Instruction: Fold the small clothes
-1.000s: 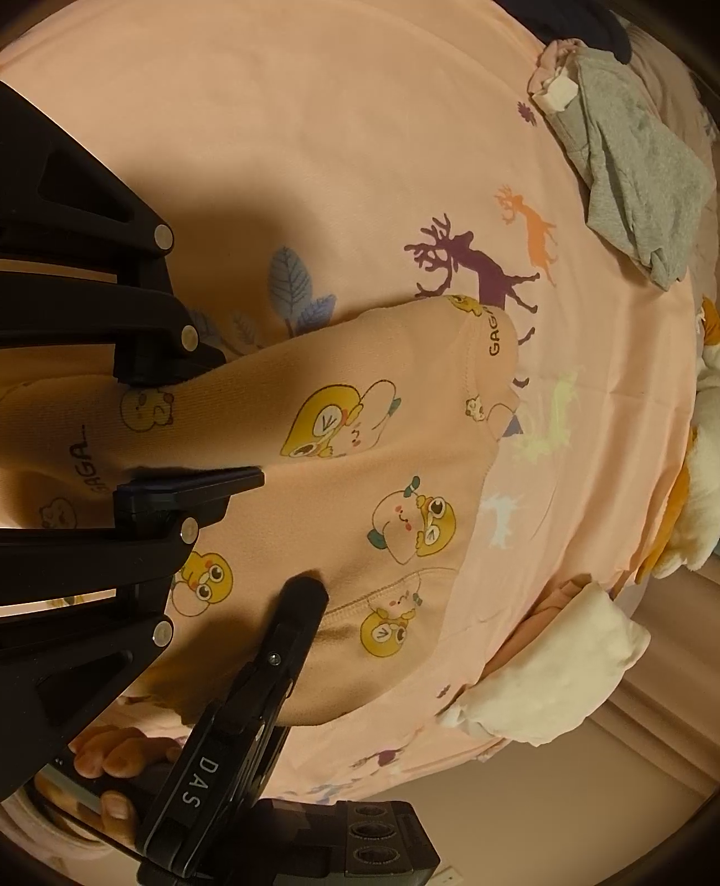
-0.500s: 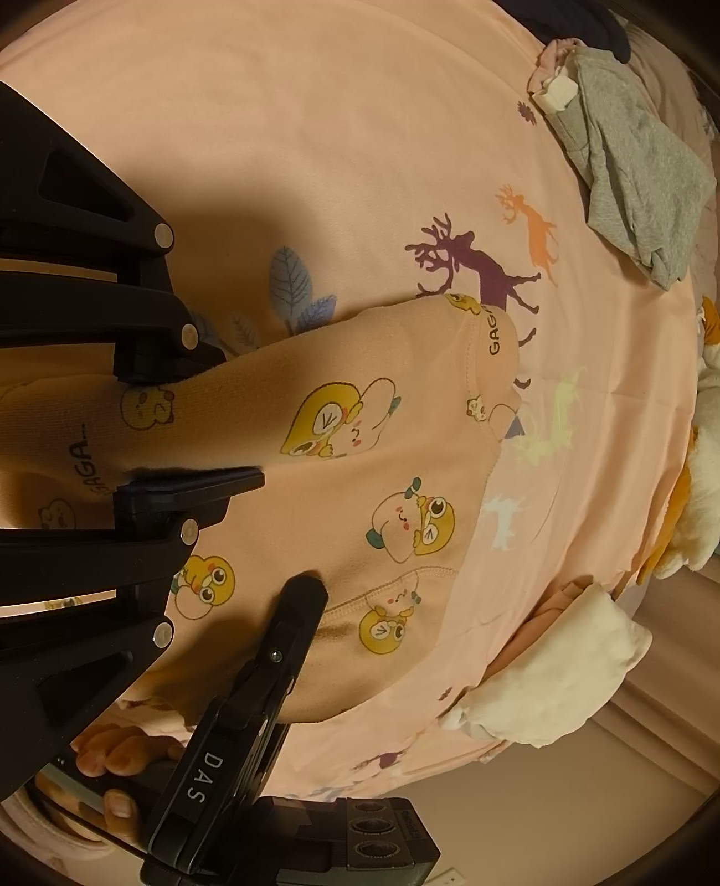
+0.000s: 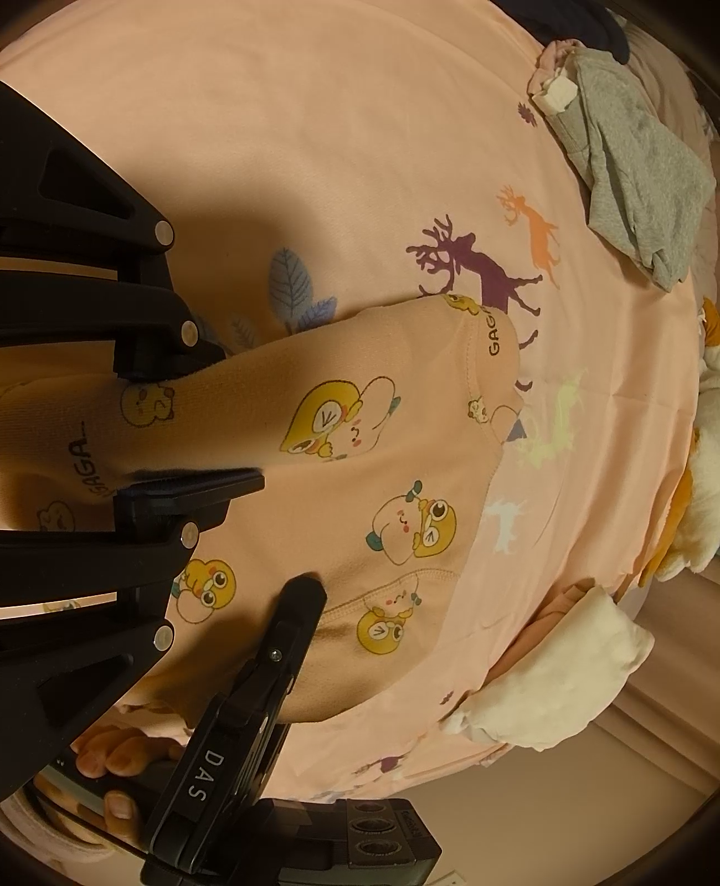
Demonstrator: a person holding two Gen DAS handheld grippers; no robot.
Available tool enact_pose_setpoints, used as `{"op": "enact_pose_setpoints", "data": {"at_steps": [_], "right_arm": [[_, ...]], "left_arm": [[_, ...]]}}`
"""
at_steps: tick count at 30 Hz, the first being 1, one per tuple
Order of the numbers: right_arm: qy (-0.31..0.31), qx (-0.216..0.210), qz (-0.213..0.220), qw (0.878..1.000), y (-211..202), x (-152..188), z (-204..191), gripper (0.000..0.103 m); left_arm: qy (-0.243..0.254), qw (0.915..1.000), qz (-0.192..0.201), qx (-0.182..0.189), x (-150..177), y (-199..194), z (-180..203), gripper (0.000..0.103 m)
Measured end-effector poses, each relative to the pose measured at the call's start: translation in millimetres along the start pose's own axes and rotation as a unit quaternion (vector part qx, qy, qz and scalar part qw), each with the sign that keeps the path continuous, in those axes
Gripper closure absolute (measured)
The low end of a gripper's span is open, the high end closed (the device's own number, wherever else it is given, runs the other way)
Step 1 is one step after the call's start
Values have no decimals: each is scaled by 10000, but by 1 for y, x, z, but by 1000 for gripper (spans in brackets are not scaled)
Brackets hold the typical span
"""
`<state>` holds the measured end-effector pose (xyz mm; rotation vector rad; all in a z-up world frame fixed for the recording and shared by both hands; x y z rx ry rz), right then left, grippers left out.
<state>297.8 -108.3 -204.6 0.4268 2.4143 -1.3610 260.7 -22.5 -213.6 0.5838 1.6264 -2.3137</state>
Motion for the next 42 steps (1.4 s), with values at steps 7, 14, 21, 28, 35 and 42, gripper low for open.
{"op": "enact_pose_setpoints", "data": {"at_steps": [7, 14, 21, 28, 35, 42], "right_arm": [[9, 43, -14, 10000, 1, 0, 0, 74], [31, 67, -18, 10000, 2, 1, 3, 72], [62, 98, -22, 9999, 2, 0, 6, 68], [71, 107, -22, 9999, 2, 0, 7, 67], [105, 112, -18, 9999, 1, 0, 7, 67], [174, 122, -18, 9998, 0, 0, 10, 64]], "left_arm": [[0, 10000, -3, -12, 0, 0, 0, 80], [0, 10000, -7, -55, 0, 1, 0, 78], [-22, 9999, -15, -112, 0, 0, -2, 74], [-4, 9999, -12, -144, 0, 1, -2, 73], [-1, 9999, -15, -168, -1, 2, -3, 71], [-34, 9997, -1, -258, 0, 1, -6, 64]]}}
Point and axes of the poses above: each gripper's, at about its wrist camera, not at the fingertips, and y roughly the way its jaws point, z to its right, x to its underside, the point moved 10 cm from there along y, roughly the way its jaws point, and after that the axes turned 3 degrees about y, right-handed, at the moved point
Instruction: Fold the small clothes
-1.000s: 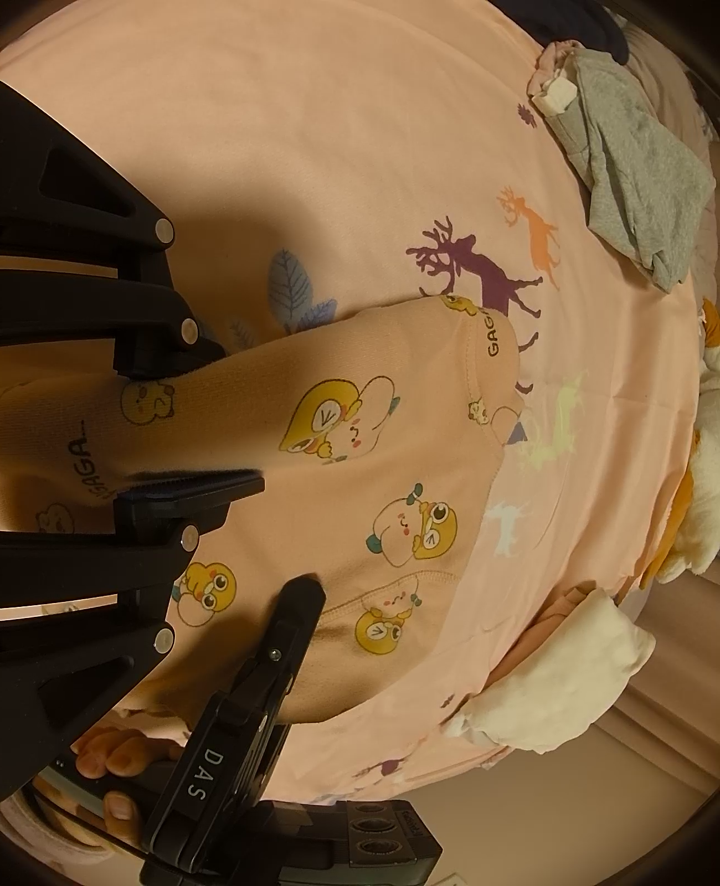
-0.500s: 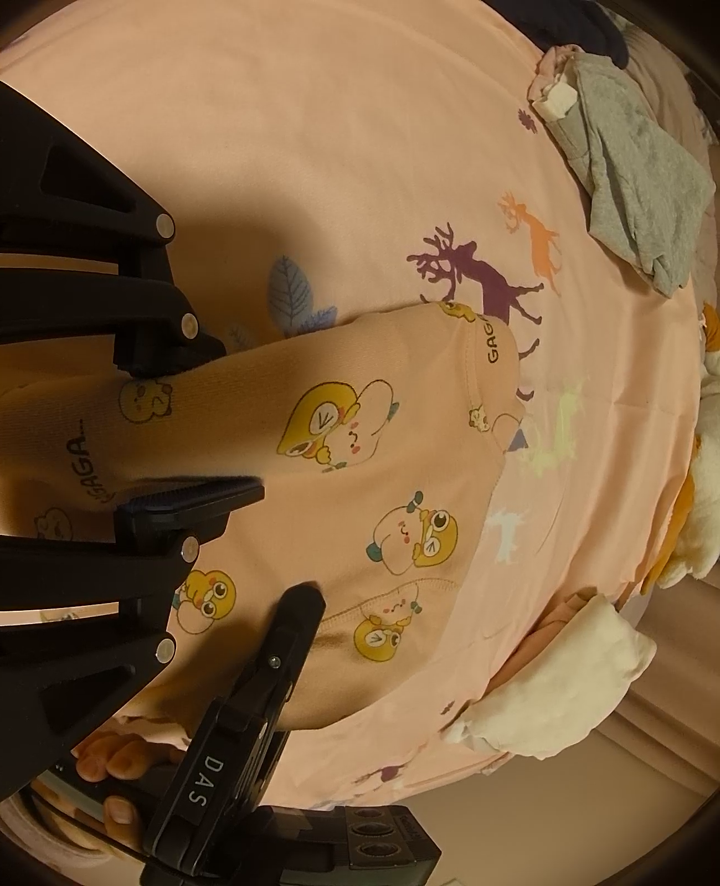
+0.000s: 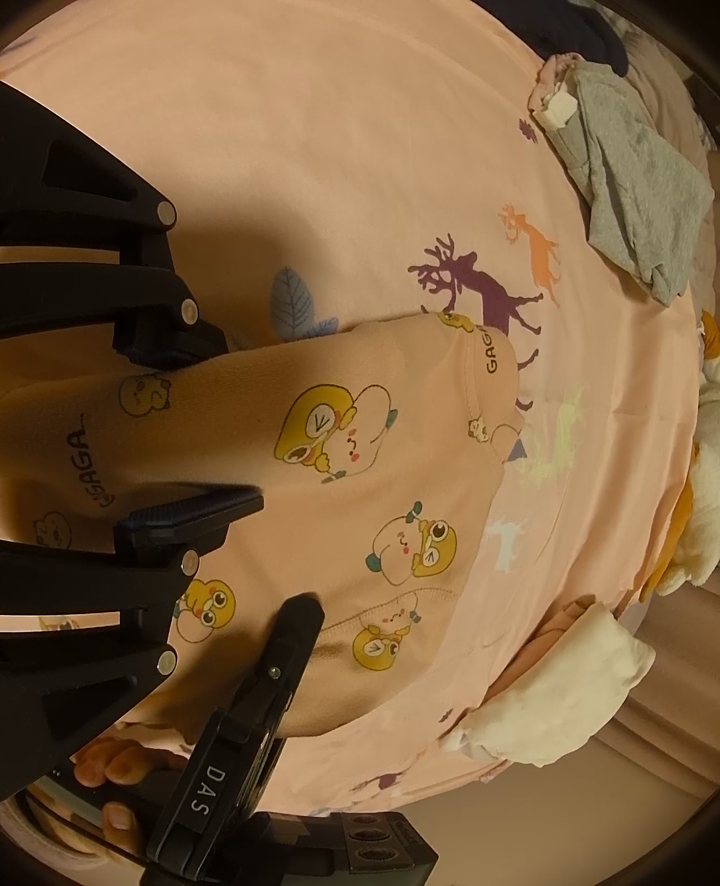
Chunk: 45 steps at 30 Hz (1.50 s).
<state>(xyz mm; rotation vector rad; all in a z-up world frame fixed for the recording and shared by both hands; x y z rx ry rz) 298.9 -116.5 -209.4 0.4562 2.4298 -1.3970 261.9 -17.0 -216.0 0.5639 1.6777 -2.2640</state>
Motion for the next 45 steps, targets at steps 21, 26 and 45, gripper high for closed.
{"op": "enact_pose_setpoints", "data": {"at_steps": [21, 26, 45], "right_arm": [[106, 39, 22, 9999, -3, 0, 3, 60], [119, 53, 31, 9999, -5, 0, 4, 59], [379, 37, 92, 9992, -15, 2, 13, 56]], "left_arm": [[1, 10000, 1, -75, 1, -2, -1, 62], [5, 10000, 2, -77, 1, -3, -1, 62], [-33, 9998, 31, -185, 7, -12, -12, 60]]}}
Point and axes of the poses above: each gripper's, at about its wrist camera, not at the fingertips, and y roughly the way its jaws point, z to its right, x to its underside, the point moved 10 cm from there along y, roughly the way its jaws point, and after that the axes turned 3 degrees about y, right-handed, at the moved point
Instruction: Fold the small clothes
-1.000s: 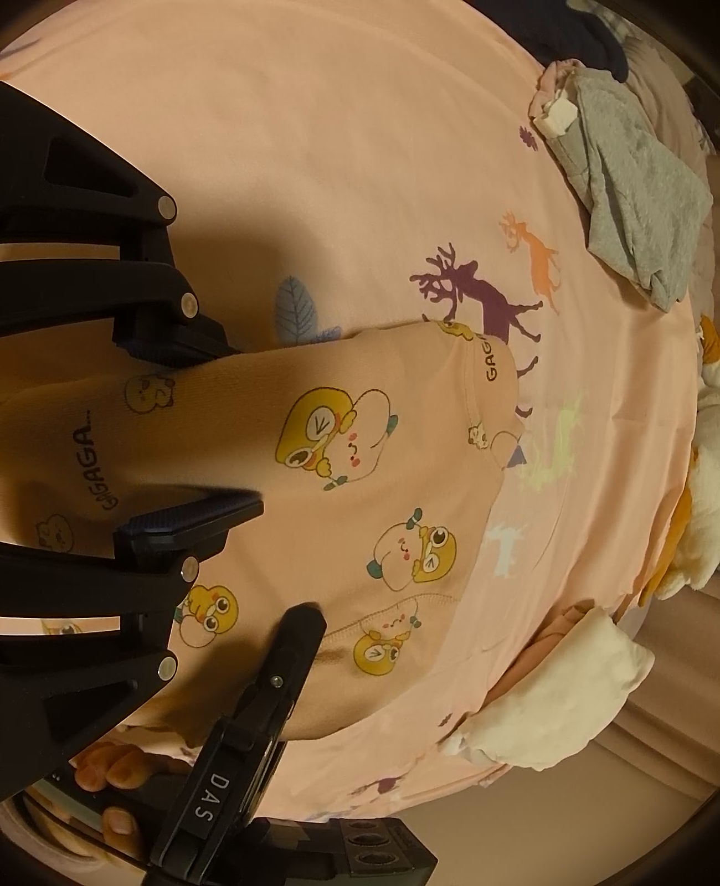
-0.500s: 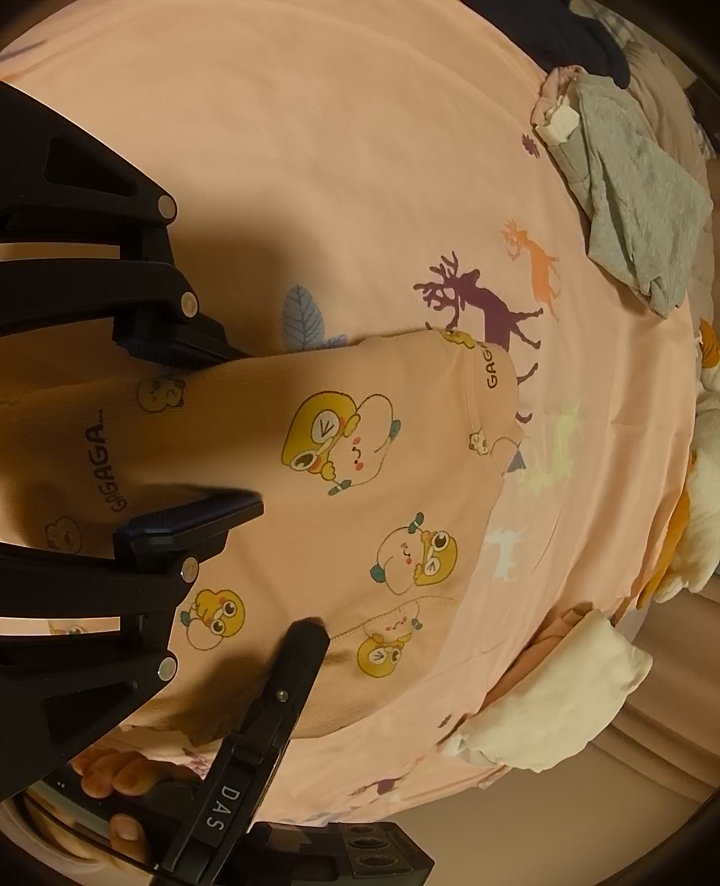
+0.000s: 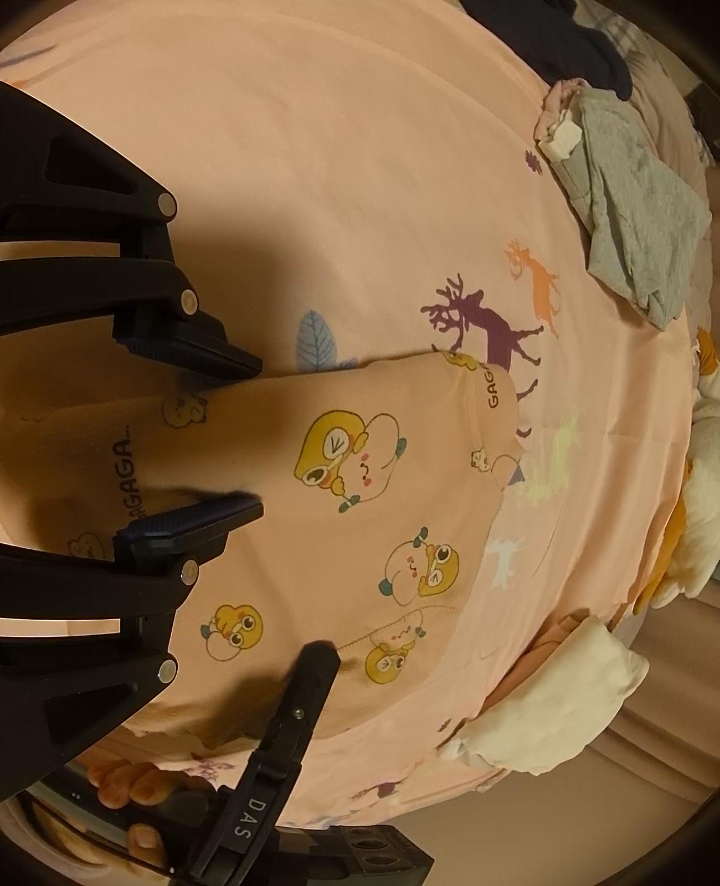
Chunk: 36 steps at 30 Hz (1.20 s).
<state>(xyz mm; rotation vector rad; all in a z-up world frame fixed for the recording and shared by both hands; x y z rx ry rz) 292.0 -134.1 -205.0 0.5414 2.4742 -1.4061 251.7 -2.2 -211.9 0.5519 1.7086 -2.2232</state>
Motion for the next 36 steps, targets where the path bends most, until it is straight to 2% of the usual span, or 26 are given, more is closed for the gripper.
{"op": "enact_pose_setpoints", "data": {"at_steps": [36], "right_arm": [[264, 148, 175, 9994, -15, -3, 14, 51]], "left_arm": [[-26, 9998, 50, -172, 15, -14, -6, 60]]}}
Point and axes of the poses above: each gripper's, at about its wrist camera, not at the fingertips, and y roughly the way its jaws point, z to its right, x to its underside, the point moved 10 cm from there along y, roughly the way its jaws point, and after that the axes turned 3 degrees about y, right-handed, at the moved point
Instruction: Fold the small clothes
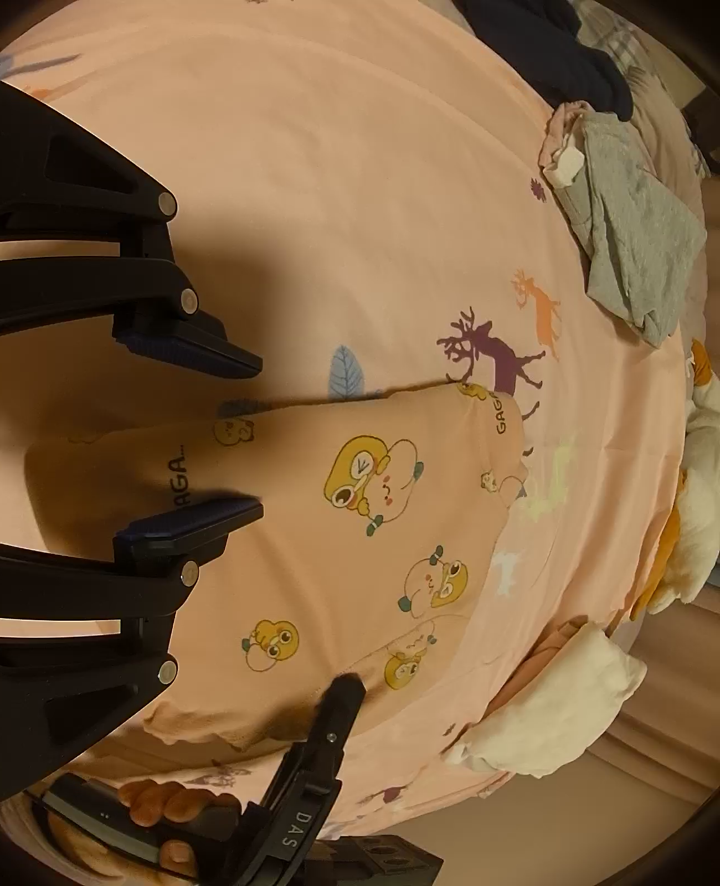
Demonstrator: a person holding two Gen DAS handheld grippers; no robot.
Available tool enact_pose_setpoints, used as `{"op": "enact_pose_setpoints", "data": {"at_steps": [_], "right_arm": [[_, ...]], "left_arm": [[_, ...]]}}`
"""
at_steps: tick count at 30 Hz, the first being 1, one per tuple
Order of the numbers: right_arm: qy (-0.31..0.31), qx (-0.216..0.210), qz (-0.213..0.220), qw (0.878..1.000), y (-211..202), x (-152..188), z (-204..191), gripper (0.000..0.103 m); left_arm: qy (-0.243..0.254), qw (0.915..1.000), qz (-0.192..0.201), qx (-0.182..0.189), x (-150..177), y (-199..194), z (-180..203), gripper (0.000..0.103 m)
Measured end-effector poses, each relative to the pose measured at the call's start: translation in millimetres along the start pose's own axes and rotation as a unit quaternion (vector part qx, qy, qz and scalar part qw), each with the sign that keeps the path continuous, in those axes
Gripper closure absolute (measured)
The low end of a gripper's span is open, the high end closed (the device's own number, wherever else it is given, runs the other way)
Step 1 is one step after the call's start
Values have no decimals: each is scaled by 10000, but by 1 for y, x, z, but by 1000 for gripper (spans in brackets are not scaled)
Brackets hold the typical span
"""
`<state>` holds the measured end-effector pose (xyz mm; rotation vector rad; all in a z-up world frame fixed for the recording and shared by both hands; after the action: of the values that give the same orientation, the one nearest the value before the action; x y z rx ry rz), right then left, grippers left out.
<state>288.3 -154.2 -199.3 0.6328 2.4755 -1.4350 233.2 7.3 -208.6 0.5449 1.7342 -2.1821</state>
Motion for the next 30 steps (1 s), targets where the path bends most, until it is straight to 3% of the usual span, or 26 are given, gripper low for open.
{"op": "enact_pose_setpoints", "data": {"at_steps": [30], "right_arm": [[123, 301, 331, 9989, -23, -9, 12, 51]], "left_arm": [[30, 9999, 70, -115, 14, -18, -8, 60]]}}
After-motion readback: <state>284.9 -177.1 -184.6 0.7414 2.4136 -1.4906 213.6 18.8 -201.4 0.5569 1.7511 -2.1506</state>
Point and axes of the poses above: each gripper's, at about its wrist camera, not at the fingertips, and y roughly the way its jaws point, z to its right, x to its underside, the point moved 10 cm from there along y, roughly the way its jaws point, and after that the axes turned 3 degrees about y, right-handed, at the moved point
